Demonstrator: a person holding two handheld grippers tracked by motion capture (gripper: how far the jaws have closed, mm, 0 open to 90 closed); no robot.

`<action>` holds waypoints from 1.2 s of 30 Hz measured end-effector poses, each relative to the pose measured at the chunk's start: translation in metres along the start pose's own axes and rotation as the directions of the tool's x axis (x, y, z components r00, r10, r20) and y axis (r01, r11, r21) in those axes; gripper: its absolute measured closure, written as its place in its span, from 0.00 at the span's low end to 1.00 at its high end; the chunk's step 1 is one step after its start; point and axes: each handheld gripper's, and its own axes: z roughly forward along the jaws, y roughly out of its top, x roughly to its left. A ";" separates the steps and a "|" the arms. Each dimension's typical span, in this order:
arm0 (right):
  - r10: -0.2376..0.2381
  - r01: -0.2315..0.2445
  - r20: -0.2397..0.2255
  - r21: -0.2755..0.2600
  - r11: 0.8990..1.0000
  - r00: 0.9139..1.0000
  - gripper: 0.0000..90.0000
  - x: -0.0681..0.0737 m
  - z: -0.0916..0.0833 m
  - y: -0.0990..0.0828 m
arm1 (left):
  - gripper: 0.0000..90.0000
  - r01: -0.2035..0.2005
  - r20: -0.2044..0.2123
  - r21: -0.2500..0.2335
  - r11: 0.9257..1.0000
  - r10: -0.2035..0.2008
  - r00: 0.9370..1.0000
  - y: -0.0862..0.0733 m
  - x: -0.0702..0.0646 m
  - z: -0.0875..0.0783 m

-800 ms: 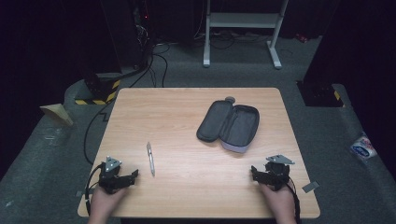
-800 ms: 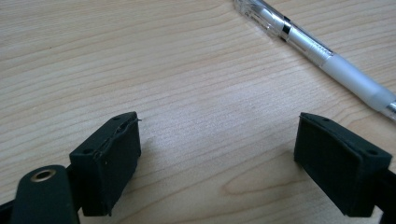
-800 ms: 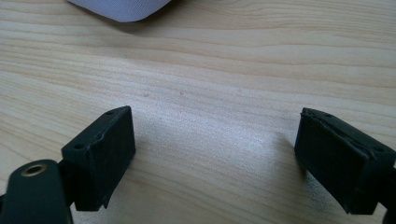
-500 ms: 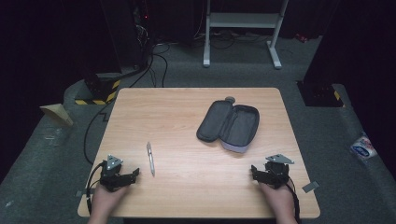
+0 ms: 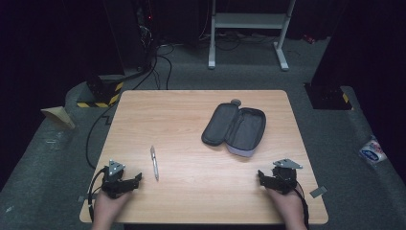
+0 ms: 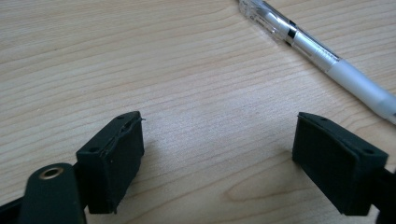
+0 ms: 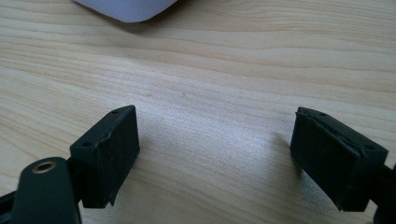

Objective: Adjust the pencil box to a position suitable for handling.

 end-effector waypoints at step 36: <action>-0.068 0.065 -0.067 -0.049 0.997 0.995 0.32 0.020 -0.016 0.009 | 0.21 0.003 0.004 -0.006 1.000 -0.003 1.000 -0.001 -0.001 -0.001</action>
